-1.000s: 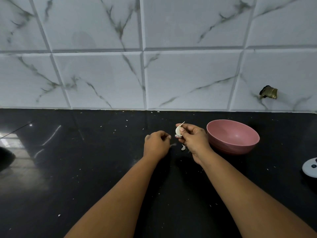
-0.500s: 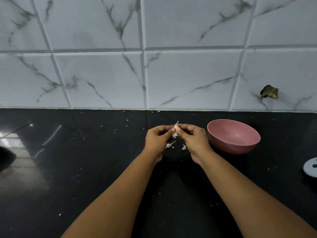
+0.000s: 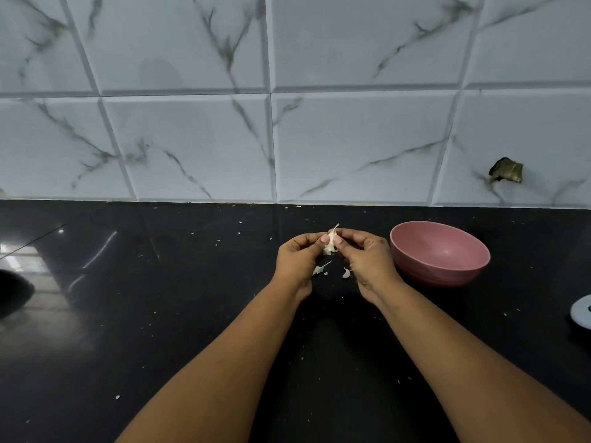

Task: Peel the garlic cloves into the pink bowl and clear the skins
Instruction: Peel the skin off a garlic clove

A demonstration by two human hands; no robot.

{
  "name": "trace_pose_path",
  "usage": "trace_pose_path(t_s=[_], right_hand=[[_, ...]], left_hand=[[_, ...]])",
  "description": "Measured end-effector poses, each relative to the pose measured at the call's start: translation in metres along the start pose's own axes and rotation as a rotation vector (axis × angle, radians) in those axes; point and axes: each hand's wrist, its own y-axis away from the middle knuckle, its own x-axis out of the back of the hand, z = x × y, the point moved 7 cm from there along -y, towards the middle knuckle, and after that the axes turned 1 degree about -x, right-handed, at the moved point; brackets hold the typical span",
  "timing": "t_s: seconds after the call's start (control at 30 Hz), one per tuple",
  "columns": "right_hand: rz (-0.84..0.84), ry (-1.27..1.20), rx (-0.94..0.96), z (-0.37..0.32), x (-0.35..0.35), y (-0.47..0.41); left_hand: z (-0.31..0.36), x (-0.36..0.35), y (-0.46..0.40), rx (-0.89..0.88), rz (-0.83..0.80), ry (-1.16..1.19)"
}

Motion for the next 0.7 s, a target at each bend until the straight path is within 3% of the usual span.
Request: trace_pose_path(t_s=[0.17,0.4,0.7], right_hand=[[0.007,0.009,0.014,-0.002,0.002,0.001],[-0.093,0.106,0.101,-0.021,0.007,-0.004],[-0.107,0.191,0.156,-0.031,0.009,-0.002]], left_hand=[[-0.002,-0.003,0.004,0.047,-0.001,0.071],[0.007,-0.014,0.004,-0.141,-0.104,-0.343],[0.024,-0.006,0.005,-0.22,-0.098,-0.332]])
